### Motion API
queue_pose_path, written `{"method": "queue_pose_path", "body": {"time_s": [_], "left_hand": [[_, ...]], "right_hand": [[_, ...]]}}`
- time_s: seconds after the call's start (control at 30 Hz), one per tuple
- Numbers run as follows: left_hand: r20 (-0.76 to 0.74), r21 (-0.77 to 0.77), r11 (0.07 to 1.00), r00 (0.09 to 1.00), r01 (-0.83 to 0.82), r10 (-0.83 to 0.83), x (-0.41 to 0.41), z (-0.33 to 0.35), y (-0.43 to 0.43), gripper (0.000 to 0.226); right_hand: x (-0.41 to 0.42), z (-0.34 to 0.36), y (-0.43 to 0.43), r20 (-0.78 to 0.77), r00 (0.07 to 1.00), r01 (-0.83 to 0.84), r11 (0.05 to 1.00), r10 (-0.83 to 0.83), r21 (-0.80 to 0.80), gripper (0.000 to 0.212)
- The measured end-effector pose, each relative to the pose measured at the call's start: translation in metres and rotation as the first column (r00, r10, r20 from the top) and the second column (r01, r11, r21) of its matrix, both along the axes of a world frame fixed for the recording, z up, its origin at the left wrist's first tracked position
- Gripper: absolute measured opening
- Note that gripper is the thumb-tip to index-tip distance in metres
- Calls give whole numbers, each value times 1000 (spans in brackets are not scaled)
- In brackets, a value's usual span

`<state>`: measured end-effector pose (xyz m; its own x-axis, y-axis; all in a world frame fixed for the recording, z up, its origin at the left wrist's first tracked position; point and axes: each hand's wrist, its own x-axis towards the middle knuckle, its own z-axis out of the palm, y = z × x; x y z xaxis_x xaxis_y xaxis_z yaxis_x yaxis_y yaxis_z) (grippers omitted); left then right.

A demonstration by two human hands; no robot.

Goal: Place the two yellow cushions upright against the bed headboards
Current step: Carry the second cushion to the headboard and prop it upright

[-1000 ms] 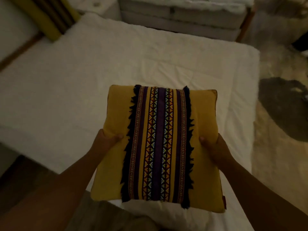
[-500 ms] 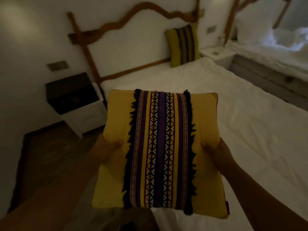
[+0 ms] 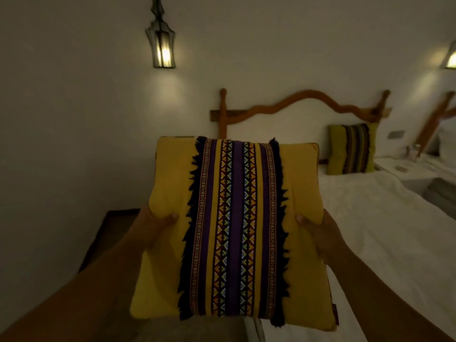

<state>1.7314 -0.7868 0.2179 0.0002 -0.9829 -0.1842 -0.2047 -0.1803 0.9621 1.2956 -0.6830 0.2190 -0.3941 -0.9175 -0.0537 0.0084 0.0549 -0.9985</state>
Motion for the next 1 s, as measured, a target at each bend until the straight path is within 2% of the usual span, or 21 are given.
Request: {"method": "queue_pose_path", "body": {"time_s": [0.27, 0.37, 0.5, 0.73, 1.0], "left_hand": [[0, -87, 993, 997, -77, 78, 45, 19, -71, 101], [14, -96, 993, 997, -69, 71, 44, 21, -97, 100], [4, -142, 988, 999, -53, 55, 32, 18, -141, 83], [-35, -110, 994, 999, -30, 26, 1, 12, -253, 115], [-55, -163, 986, 998, -30, 21, -72, 21, -407, 112]], "right_hand": [[45, 21, -89, -7, 1000, -29, 998, 29, -60, 62], [44, 24, -119, -7, 1000, -25, 998, 25, -61, 53], [33, 19, -167, 16, 1000, -24, 997, 25, -76, 46], [-3, 10, -287, 2, 999, -37, 997, 37, -74, 67], [-65, 15, -438, -33, 999, -40, 996, 37, -83, 58]]}}
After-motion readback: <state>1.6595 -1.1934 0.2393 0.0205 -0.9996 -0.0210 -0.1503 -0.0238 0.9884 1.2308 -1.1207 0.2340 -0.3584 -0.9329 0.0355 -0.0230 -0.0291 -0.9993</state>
